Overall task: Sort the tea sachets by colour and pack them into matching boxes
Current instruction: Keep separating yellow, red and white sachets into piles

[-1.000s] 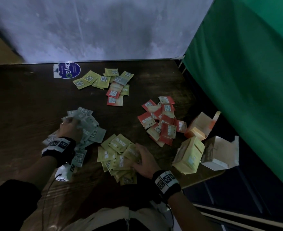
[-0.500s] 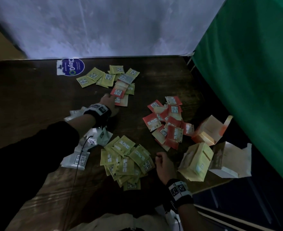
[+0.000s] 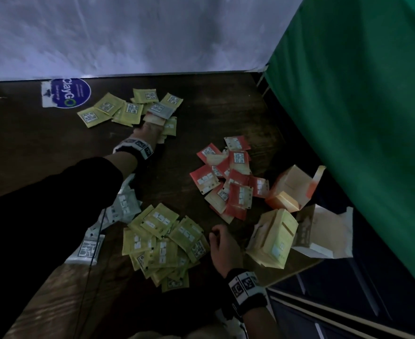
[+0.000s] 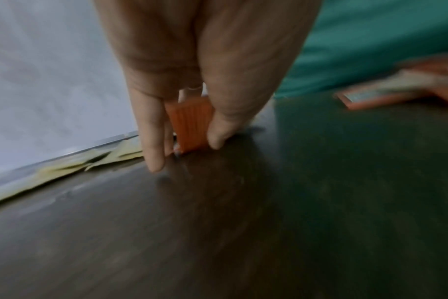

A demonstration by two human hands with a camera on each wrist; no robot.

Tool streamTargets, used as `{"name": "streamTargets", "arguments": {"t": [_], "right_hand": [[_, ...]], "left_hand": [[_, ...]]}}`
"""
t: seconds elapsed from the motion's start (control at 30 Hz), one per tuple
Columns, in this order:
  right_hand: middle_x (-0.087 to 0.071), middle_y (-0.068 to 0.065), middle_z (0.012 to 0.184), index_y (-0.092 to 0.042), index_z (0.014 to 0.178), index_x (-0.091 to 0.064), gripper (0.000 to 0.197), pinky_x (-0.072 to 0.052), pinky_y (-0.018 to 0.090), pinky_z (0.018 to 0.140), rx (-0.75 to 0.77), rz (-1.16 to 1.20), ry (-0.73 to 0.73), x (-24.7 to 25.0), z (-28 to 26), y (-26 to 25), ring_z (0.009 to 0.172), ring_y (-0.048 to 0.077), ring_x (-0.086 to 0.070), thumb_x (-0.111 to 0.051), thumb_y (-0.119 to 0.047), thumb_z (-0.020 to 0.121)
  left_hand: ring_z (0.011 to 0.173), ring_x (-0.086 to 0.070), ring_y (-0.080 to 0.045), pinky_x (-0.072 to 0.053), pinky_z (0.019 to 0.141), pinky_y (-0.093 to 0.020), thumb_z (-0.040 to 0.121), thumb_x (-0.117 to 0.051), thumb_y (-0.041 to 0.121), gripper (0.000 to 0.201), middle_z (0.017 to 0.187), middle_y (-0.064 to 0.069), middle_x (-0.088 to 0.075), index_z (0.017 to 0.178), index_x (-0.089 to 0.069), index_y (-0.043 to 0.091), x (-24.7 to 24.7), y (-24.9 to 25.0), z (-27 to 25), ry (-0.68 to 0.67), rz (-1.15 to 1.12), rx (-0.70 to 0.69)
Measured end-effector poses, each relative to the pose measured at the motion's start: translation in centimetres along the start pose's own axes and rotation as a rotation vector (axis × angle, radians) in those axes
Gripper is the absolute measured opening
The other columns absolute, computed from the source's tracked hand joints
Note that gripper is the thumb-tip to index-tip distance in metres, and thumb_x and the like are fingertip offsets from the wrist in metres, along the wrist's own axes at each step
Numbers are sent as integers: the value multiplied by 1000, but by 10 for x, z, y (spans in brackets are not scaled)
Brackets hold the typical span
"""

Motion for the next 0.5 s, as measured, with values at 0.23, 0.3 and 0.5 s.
{"name": "streamTargets", "arguments": {"t": [0.23, 0.3, 0.5], "right_hand": [[-65, 4, 108, -17, 121, -51, 26, -45, 28, 80, -8, 62, -31, 12, 4, -6, 102, 21, -60, -48, -29, 98], [-63, -2, 99, -17, 118, -54, 24, -43, 25, 77, 82, 115, 63, 29, 6, -23, 97, 19, -61, -51, -27, 97], [-51, -9, 114, -20, 128, -48, 43, -53, 29, 84, 120, 574, 95, 69, 46, -95, 102, 9, -55, -60, -38, 91]], "left_hand": [[83, -61, -33, -49, 67, -35, 88, -57, 17, 23, 103, -16, -65, 107, -62, 6, 42, 1, -16, 117, -88, 35], [90, -61, -35, -49, 72, -37, 88, -60, 22, 27, 107, -18, -65, 110, -63, 7, 48, 4, -26, 137, -112, 23], [95, -61, -23, -47, 78, -31, 75, -77, 32, 46, 110, -8, -65, 111, -61, 8, 49, 53, -75, -39, -401, -236]]}}
Point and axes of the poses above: each hand's wrist, its own z-axis towards the middle knuckle, its own x-axis out of the back of the hand, y = z × x, the point moved 4 cm from there along z, towards the middle knuckle
